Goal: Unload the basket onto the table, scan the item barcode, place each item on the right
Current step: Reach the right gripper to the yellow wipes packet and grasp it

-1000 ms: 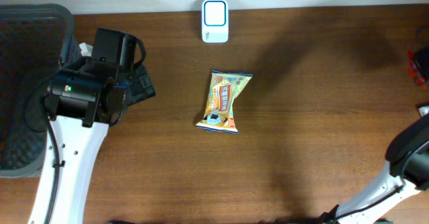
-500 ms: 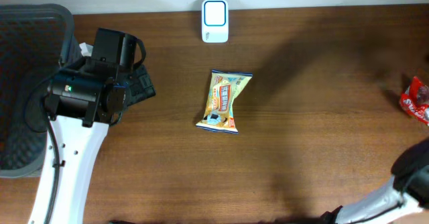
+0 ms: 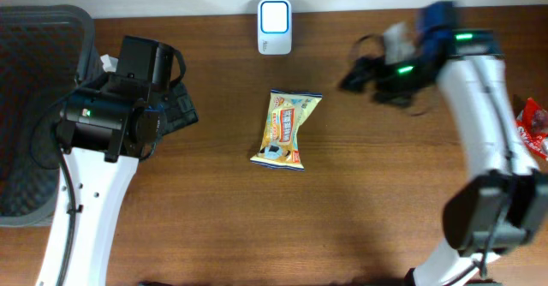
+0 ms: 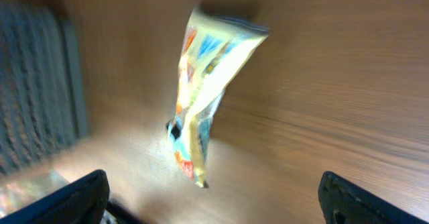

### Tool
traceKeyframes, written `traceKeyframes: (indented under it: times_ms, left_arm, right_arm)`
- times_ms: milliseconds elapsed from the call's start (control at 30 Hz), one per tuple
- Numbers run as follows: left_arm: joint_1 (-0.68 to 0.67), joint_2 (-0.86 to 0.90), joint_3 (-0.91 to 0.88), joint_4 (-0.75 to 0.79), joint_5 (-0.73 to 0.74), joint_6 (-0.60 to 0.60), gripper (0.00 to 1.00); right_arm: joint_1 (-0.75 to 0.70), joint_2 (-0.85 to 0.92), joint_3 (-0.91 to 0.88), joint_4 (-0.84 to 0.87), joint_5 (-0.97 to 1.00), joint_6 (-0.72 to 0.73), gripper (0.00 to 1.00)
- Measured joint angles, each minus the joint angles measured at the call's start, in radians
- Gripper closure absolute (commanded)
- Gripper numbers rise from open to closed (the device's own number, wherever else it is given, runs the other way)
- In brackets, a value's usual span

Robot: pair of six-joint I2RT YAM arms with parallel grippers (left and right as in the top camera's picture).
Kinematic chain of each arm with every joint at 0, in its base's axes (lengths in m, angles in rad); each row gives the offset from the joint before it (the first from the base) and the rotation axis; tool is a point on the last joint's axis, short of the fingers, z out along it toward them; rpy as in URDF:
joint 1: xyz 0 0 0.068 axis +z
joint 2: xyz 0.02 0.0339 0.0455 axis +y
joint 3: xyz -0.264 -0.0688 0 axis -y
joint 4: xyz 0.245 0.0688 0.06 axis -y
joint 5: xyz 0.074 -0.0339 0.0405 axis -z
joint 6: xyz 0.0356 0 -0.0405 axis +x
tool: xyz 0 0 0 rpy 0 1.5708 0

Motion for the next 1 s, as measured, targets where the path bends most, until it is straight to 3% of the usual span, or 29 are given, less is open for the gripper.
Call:
traceKeyframes:
  times_ms: [200,333,433,467,633,667,800,867,933,1000]
  left_arm:
    - [0.0,0.0,0.0,0.0,0.0,0.0,0.01]
    - [0.0,0.0,0.0,0.001,0.0,0.0,0.01]
    - [0.0,0.0,0.0,0.0,0.0,0.0,0.01]
    - [0.0,0.0,0.0,0.0,0.0,0.0,0.01]
    - [0.0,0.0,0.0,0.0,0.0,0.0,0.01]
    - [0.0,0.0,0.0,0.0,0.0,0.0,0.01]
    - [0.0,0.0,0.0,-0.002,0.0,0.0,0.01]
    - [0.0,0.0,0.0,0.0,0.0,0.0,0.01]
    - [0.0,0.0,0.0,-0.001,0.0,0.0,0.01]
    - [0.0,0.0,0.0,0.0,0.0,0.0,0.01]
  right_arm:
    - [0.322,0.106,-0.212,0.202,0.018,-0.009,0.02]
    - [0.405,0.116,-0.303,0.436,0.021,0.087,0.01]
    - [0.406,0.122,-0.365,0.545,0.087,0.206,0.64]
    - [0.406,0.122,-0.373,0.546,0.123,0.235,0.96]
    - [0.405,0.122,-0.38,0.428,0.234,0.285,0.9]
    - [0.405,0.124,-0.362,0.361,0.259,0.287,0.96]
    - [0.406,0.13,-0.191,0.035,0.48,0.286,0.96]
    - [0.404,0.13,-0.111,-0.022,0.542,0.289,0.82]
    - [0.404,0.13,-0.085,-0.012,0.567,0.29,0.96]
    - [0.404,0.13,-0.086,0.019,0.587,0.288,0.96]
